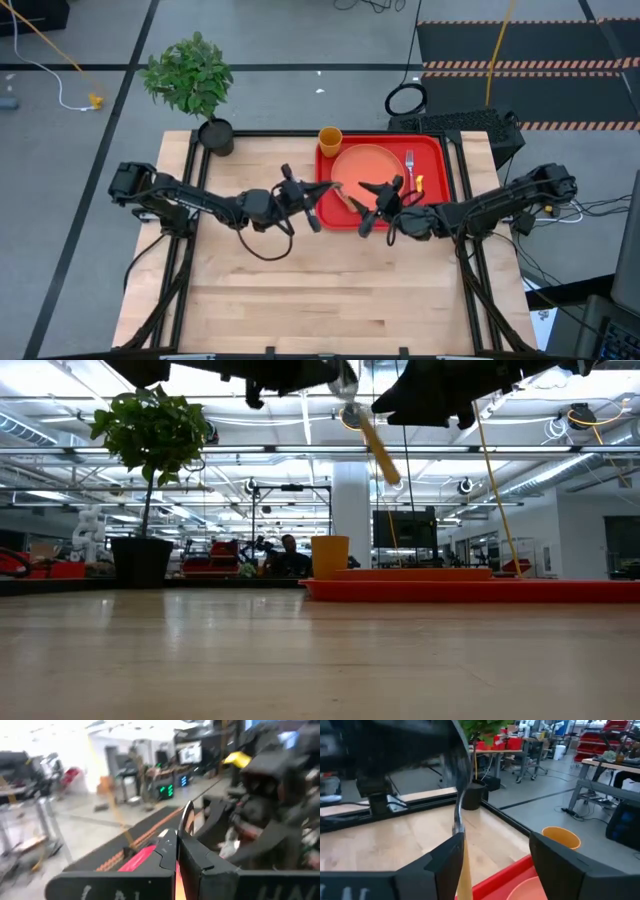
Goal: Pick and place plate/cup/fork/spoon on tray
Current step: Put the yellow spoon to the right of the pink fork on the red tray
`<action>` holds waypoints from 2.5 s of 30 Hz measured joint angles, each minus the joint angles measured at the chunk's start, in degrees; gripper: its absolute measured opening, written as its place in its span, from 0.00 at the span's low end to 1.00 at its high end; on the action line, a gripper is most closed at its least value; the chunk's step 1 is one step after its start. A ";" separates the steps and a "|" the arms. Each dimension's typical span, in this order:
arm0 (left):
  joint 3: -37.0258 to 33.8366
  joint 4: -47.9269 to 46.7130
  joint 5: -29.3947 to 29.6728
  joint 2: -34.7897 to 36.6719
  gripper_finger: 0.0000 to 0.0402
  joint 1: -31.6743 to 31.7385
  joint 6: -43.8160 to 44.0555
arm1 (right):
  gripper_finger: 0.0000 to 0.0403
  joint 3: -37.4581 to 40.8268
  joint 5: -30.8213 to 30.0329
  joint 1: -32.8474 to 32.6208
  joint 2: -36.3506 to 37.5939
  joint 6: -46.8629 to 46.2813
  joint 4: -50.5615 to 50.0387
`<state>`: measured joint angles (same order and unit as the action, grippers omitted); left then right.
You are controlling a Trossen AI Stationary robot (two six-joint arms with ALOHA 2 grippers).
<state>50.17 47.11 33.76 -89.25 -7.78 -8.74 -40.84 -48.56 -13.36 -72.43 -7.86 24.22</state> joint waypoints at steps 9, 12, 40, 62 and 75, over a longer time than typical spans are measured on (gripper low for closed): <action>-0.02 -3.75 12.89 -0.02 0.01 -0.01 8.42 | 0.56 0.00 -2.80 -0.11 -1.73 1.73 2.08; -0.02 -3.85 17.42 -0.02 0.01 0.19 11.30 | 0.56 0.00 -6.91 -0.11 -4.94 4.67 5.62; 9.73 1.00 23.29 -14.78 0.01 2.46 16.39 | 0.39 -0.02 -12.71 6.74 -20.26 30.09 23.51; 9.70 -1.79 22.48 -14.29 0.08 2.42 18.28 | 0.11 0.02 -8.64 7.26 -19.96 28.89 22.24; 9.70 -27.24 21.80 2.91 0.59 -2.03 14.61 | 0.11 0.02 -11.44 5.34 -9.25 18.28 6.79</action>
<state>59.88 19.87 55.56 -86.34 -9.81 5.87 -40.82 -60.00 -8.02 -81.68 10.42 31.01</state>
